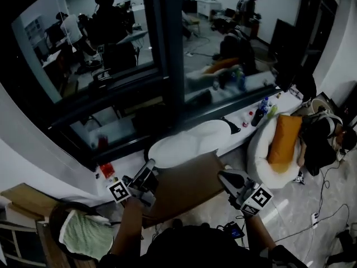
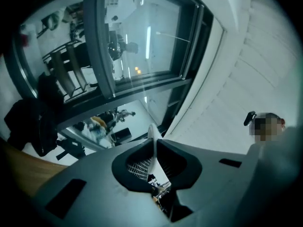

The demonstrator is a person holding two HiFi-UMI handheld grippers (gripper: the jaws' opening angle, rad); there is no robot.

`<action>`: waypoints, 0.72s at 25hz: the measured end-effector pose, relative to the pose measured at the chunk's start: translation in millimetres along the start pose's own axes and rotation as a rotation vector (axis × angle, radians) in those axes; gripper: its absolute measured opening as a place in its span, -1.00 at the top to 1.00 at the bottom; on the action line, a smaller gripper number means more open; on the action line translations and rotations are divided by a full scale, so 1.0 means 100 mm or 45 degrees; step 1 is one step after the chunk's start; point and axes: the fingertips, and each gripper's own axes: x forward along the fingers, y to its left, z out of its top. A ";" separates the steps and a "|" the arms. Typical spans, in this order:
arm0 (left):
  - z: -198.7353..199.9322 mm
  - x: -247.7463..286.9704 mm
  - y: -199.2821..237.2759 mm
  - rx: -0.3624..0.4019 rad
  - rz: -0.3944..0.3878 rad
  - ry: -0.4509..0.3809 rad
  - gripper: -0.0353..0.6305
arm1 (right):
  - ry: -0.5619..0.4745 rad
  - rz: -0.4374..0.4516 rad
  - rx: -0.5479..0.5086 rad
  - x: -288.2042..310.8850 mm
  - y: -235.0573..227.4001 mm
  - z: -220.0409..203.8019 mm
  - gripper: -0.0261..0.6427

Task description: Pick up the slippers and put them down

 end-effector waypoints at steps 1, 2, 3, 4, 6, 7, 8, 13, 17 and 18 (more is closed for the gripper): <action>0.06 0.03 -0.07 0.015 -0.018 -0.011 0.79 | -0.017 0.008 -0.013 0.03 0.01 0.05 0.84; 0.11 0.05 -0.14 0.031 -0.030 -0.020 0.79 | -0.037 0.017 -0.021 0.05 0.02 0.11 0.84; 0.15 0.06 -0.19 0.045 -0.038 -0.026 0.79 | -0.057 0.023 -0.026 0.07 0.03 0.15 0.84; 0.18 0.06 -0.23 0.058 -0.045 -0.030 0.79 | -0.075 0.027 -0.029 0.08 0.05 0.19 0.84; 0.23 0.06 -0.28 0.070 -0.064 -0.041 0.79 | -0.101 0.028 -0.037 0.09 0.06 0.25 0.84; 0.25 0.06 -0.30 0.068 -0.072 -0.049 0.79 | -0.110 0.027 -0.039 0.09 0.05 0.26 0.84; 0.26 0.05 -0.31 0.065 -0.076 -0.057 0.79 | -0.116 0.026 -0.039 0.09 0.05 0.28 0.84; 0.33 0.01 -0.34 0.078 -0.077 -0.077 0.79 | -0.132 0.025 -0.046 0.12 0.03 0.31 0.84; 0.39 0.00 -0.34 0.083 -0.079 -0.090 0.79 | -0.133 0.036 -0.057 0.19 0.03 0.33 0.84; 0.40 0.00 -0.33 0.083 -0.077 -0.093 0.79 | -0.132 0.037 -0.058 0.20 0.03 0.33 0.84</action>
